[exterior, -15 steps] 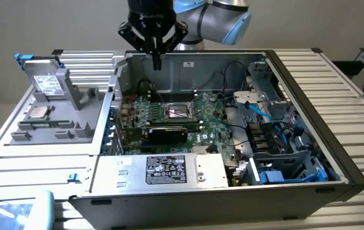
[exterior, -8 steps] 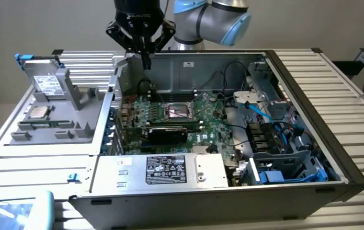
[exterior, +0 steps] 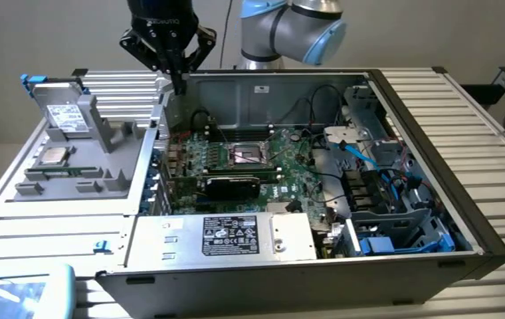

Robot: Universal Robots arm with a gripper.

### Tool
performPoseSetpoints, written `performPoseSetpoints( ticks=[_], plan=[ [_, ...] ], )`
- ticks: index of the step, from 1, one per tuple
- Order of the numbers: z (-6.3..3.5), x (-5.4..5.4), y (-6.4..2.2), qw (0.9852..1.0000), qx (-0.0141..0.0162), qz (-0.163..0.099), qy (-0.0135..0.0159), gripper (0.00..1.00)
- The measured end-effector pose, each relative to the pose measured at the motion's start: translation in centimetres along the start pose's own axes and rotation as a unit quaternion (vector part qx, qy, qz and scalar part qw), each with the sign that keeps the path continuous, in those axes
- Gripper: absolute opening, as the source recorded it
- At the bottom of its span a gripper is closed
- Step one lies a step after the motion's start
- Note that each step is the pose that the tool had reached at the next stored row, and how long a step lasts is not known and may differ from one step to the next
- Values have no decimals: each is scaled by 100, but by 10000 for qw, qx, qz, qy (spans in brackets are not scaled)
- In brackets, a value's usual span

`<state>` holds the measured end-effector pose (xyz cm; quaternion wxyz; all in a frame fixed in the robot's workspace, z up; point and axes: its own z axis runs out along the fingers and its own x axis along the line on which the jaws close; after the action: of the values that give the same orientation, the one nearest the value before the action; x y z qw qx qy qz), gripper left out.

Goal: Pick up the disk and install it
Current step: 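Reach for the disk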

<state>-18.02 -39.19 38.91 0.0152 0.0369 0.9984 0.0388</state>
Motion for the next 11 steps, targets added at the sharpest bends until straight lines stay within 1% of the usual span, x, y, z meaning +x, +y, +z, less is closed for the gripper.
performPoseSetpoints(
  ticks=[3, 7, 9, 11],
  plan=[
    [1, 138, 7, 10000, -23, 1, 1, 11],
    [4, 318, 20, 10000, -46, 1, 3, 11],
    [7, 380, 47, 10000, -67, 2, 5, 11],
    [13, 418, 89, 10000, -78, 2, 6, 11]
  ],
)
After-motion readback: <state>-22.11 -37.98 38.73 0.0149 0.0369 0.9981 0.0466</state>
